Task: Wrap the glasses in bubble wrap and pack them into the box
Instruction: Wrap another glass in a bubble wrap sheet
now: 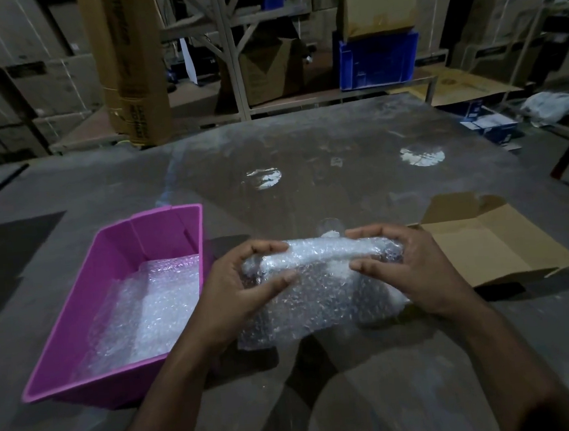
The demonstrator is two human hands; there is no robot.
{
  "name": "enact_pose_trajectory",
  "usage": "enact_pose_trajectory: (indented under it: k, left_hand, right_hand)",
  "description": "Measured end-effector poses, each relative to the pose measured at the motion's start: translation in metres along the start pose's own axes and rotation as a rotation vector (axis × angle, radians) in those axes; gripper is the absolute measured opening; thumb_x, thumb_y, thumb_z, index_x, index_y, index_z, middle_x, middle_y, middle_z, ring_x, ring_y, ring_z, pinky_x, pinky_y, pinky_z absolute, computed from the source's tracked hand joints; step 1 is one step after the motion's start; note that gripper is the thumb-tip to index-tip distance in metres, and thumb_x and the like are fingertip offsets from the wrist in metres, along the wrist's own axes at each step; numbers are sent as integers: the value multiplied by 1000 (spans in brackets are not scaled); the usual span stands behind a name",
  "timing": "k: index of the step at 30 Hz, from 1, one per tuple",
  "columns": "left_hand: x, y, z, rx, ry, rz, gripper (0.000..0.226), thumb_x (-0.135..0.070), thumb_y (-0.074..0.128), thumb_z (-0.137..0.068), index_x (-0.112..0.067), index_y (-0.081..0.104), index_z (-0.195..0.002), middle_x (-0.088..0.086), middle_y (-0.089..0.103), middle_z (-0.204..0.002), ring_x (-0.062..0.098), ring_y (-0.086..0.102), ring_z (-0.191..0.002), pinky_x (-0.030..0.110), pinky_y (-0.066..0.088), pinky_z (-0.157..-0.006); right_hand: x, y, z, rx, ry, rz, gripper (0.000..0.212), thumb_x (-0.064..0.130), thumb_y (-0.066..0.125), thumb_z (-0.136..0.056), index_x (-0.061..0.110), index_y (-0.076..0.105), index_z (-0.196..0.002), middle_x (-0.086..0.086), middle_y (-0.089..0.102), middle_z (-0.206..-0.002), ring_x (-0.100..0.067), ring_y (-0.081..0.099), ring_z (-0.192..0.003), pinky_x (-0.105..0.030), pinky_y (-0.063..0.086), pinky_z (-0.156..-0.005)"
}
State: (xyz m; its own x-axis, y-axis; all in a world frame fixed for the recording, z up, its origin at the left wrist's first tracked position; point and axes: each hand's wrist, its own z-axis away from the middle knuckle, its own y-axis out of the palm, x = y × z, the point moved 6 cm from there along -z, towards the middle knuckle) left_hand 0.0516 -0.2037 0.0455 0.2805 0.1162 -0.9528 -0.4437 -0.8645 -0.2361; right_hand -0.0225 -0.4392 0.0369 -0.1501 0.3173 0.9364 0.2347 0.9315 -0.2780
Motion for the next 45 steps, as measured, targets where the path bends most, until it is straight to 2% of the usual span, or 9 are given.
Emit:
enact_pose_trajectory:
  k: [5,10,14,19,25,29,33,39,45]
  left_hand:
    - [-1,-1,-13,-40,54,-76,23,-2,82,-81,-12,75,-100,-4,76,-98,5,70,-82,17,52,-73]
    - [-1,-10,-26,-138,127,-263,13,-30,80,-79,-19,74,-85,2,66,-96,8,66,-90,17,49,-81]
    - [4,-11,-32,-89,28,-149,16,-29,72,-88,-14,73,-86,4,70,-80,7,61,-70,21,47,-64]
    - [8,-11,-33,-110,15,-109,13,-15,60,-100,-19,67,-110,6,70,-106,16,65,-78,25,55,-70]
    - [9,0,-30,-103,-35,-30,21,-8,55,-103,-14,75,-106,6,74,-96,7,58,-71,17,49,-64]
    - [11,11,-25,-40,-69,-16,30,-13,83,-80,-14,73,-109,0,77,-106,16,72,-88,30,60,-77]
    - [12,11,-30,-86,-16,-99,27,6,82,-77,-8,74,-99,-4,78,-94,3,66,-75,15,51,-67]
    - [11,6,-30,-161,15,-156,9,-7,79,-84,-15,76,-88,19,69,-89,17,58,-68,28,44,-60]
    - [15,6,-30,-196,-43,62,16,-8,70,-91,7,70,-98,16,69,-81,20,64,-72,25,55,-66]
  right_hand:
    - [-5,-5,-13,-58,-52,158,8,23,77,-86,26,76,-93,8,68,-97,-3,66,-93,-16,49,-84]
    - [-6,-7,-24,-22,-110,164,17,39,66,-88,25,75,-86,8,57,-91,-6,61,-89,-11,42,-76]
    - [-9,-9,-31,33,-118,143,15,24,65,-97,31,73,-107,23,71,-109,4,63,-106,-10,46,-85]
    - [-12,-6,-34,103,-103,100,42,-3,52,-101,32,74,-110,31,69,-114,13,59,-111,-3,42,-83]
    - [-17,-2,-32,152,-78,142,31,42,76,-81,39,70,-112,18,64,-116,3,58,-116,-25,47,-96]
    - [-18,-6,-35,52,-121,131,27,16,79,-85,36,72,-102,8,66,-105,-1,63,-99,-20,52,-79]
    - [-23,-7,-36,79,-180,177,29,1,71,-89,27,75,-103,4,62,-100,-6,61,-97,-12,44,-82]
    - [-17,-14,-36,60,-243,309,20,29,60,-97,32,71,-114,26,61,-104,1,55,-104,-6,36,-82]
    - [-21,-19,-36,84,-166,149,32,9,52,-103,30,71,-118,40,59,-120,21,55,-108,1,37,-85]
